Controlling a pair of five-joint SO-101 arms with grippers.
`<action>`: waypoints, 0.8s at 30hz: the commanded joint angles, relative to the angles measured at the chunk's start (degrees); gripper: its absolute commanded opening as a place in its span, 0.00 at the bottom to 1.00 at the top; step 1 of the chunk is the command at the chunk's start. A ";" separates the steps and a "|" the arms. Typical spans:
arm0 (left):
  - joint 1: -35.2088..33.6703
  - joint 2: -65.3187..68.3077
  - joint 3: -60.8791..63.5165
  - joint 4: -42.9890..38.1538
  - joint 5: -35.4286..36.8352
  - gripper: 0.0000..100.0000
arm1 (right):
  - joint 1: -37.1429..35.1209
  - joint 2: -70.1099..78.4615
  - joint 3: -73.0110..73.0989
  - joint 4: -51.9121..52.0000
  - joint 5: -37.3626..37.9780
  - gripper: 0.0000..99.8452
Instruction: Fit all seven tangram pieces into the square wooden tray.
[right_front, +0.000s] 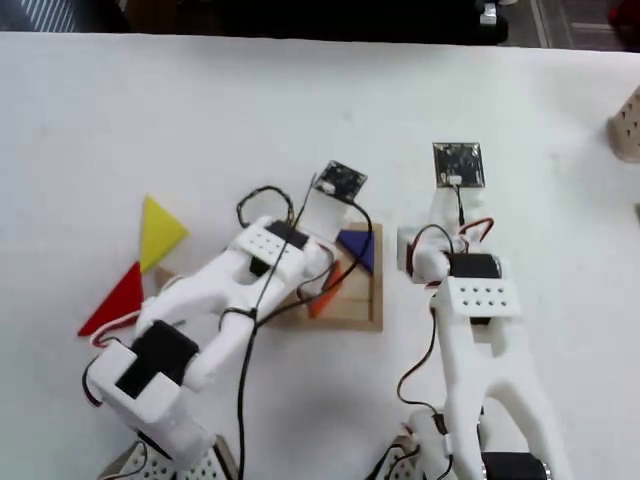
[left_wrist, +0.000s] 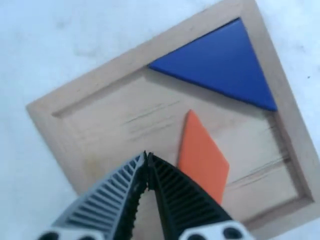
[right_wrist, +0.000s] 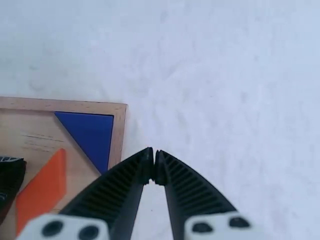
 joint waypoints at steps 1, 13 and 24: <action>0.04 0.22 -1.76 5.89 0.26 0.02 | 0.57 -2.07 -2.73 -1.01 0.79 0.02; 4.97 0.22 -1.76 8.26 0.26 0.02 | 0.48 -2.07 -2.81 -1.10 0.79 0.02; 14.20 0.22 -1.85 8.26 0.62 0.02 | 0.48 -2.07 -2.81 -1.10 0.79 0.02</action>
